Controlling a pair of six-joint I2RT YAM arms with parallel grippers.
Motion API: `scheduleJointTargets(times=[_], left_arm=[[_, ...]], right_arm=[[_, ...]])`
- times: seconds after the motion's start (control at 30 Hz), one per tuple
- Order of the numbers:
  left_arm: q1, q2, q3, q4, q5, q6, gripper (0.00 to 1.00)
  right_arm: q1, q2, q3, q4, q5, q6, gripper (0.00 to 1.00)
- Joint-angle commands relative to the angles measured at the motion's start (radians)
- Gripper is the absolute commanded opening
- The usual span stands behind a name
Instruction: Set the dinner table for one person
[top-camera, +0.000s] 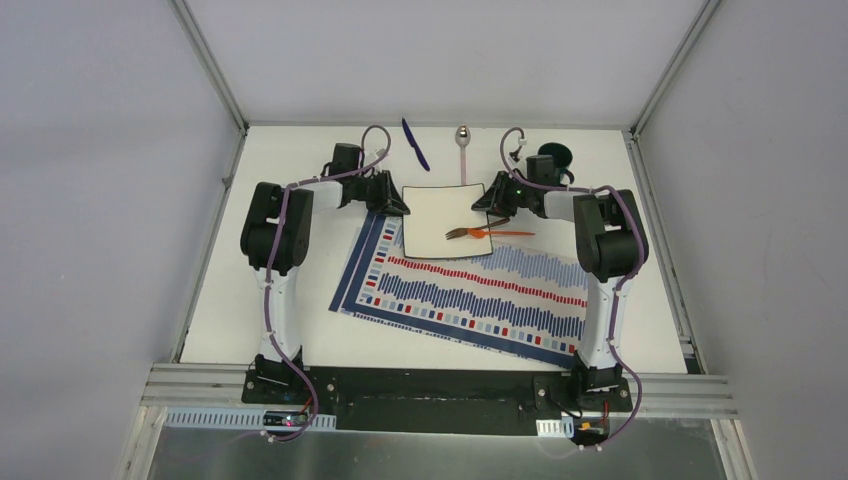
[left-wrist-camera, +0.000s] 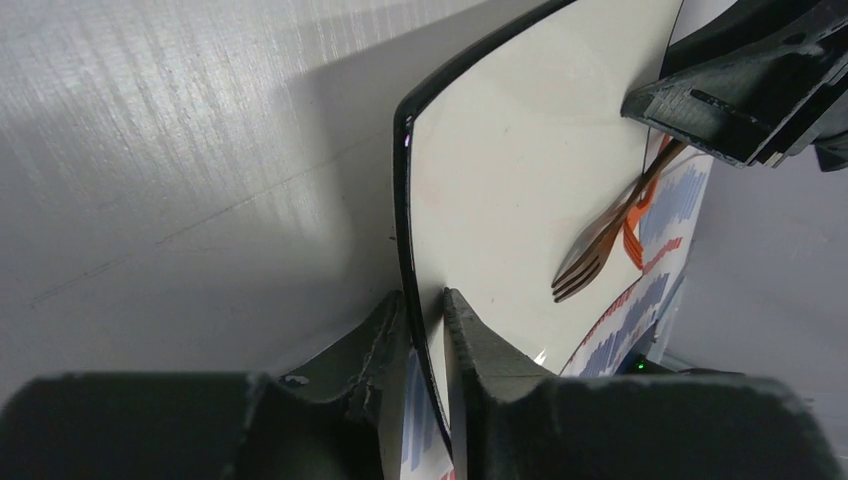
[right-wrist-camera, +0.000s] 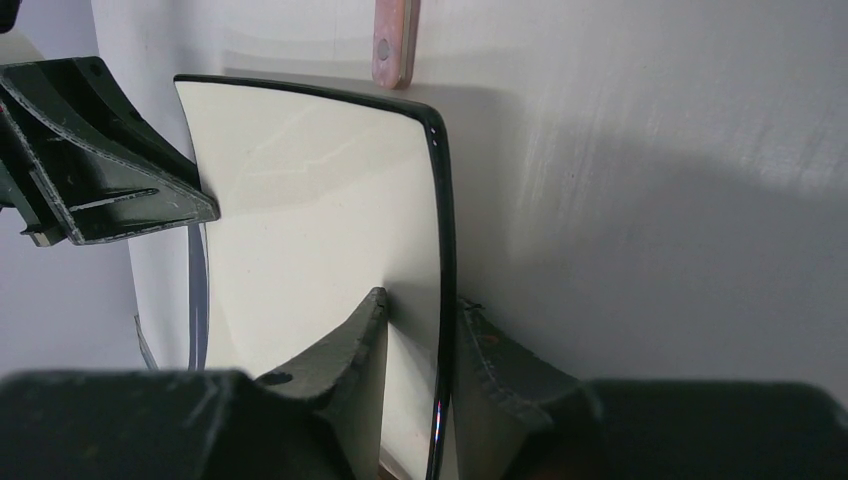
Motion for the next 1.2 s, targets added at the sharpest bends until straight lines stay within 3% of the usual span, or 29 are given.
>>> scheduleJointTargets(times=[0.0, 0.13, 0.93, 1.17], left_arm=[[-0.042, 0.044, -0.013, 0.16, 0.079, -0.061, 0.14], [-0.043, 0.037, -0.014, 0.167, 0.082, -0.068, 0.0], [-0.052, -0.045, -0.025, 0.171, 0.076, -0.088, 0.0], [-0.06, -0.046, 0.006, 0.162, 0.082, -0.097, 0.0]], right_arm=[[0.054, 0.011, 0.0, 0.05, -0.081, 0.002, 0.16], [0.062, 0.016, 0.007, 0.05, -0.087, 0.007, 0.0], [0.172, -0.035, 0.037, -0.001, -0.074, 0.014, 0.0], [0.185, -0.043, 0.04, 0.051, -0.101, 0.063, 0.0]])
